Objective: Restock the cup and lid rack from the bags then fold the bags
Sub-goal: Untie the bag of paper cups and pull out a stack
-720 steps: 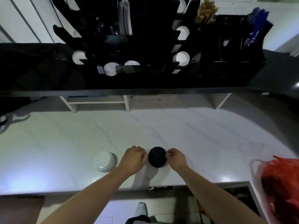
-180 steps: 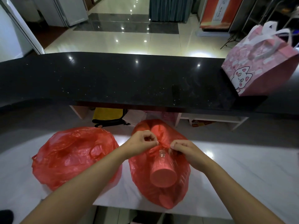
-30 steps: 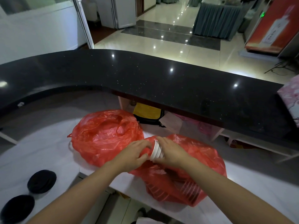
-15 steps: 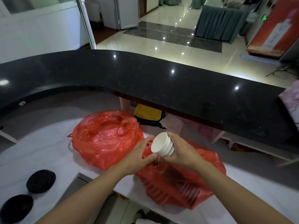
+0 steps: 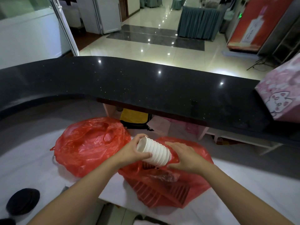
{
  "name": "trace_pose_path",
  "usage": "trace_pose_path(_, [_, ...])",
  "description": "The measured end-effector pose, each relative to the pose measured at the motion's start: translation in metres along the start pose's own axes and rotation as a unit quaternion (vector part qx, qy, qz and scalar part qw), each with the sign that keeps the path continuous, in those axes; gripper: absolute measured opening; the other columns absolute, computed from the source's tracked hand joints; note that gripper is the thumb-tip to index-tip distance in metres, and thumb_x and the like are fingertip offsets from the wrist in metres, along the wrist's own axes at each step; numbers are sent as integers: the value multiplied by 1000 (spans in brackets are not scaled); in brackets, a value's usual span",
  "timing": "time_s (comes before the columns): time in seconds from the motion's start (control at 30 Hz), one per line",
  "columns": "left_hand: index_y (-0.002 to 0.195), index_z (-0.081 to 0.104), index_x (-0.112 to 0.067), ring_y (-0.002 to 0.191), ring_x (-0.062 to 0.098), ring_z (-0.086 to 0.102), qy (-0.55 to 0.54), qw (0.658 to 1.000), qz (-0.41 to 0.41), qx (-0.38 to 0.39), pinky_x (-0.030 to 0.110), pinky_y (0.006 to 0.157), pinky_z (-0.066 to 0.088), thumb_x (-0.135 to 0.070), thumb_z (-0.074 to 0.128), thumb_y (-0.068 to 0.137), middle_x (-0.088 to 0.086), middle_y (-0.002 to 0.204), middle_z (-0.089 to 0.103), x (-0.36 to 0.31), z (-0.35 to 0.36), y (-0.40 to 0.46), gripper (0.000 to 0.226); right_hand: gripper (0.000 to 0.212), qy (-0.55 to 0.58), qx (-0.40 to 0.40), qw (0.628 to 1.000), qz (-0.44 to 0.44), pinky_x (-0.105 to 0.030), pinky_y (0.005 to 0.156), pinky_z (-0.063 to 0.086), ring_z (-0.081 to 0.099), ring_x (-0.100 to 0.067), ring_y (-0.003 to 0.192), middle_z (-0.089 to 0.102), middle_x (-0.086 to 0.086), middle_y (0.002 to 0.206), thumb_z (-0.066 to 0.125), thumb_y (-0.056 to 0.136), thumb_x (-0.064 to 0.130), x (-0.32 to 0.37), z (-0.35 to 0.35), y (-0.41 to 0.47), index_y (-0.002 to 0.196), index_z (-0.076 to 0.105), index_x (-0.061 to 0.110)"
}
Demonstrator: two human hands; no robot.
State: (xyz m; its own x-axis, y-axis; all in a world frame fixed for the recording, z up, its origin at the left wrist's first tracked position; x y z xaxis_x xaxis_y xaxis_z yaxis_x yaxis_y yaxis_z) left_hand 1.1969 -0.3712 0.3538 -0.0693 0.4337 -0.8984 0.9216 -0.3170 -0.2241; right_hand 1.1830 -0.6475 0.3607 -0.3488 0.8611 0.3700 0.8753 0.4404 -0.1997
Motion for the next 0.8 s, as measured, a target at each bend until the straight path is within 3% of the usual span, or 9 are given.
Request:
trace_pose_path(0.27, [120, 54, -51, 102, 10, 68, -75, 997, -28, 11, 34, 80, 62, -23, 89, 73, -2, 127, 58, 6, -52, -11, 65, 96, 3, 44, 999, 24, -47, 121, 26, 28, -15, 147, 29, 10, 160, 68, 78, 67, -12, 6, 0, 155, 16, 45])
trace_pose_path(0.53, [125, 57, -42, 112, 25, 66, -130, 990, -52, -26, 46, 86, 61, -30, 93, 66, 7, 130, 58, 23, -101, -23, 71, 103, 0, 57, 998, 21, -41, 119, 29, 32, -14, 144, 30, 12, 159, 61, 69, 79, -17, 3, 10, 155, 15, 46])
trace_pose_path(0.8, [127, 57, -40, 109, 30, 69, -185, 976, -76, -86, 45, 79, 61, -31, 95, 60, 9, 132, 57, 36, -156, -51, 78, 102, -9, 9, 1000, -17, -44, 117, 26, 34, -13, 141, 32, 16, 156, 58, 66, 83, 6, -5, 38, 151, 13, 50])
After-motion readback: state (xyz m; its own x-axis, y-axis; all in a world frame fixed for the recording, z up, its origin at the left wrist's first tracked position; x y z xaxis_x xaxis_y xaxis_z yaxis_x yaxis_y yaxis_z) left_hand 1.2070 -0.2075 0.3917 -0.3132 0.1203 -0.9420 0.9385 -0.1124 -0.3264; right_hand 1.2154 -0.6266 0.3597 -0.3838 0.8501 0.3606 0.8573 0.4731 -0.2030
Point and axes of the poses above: each hand's wrist, its own y-axis towards the middle knuckle, its own z-axis out of the palm, x = y × z, the point moved 1 cm from there along y, towards the middle knuckle
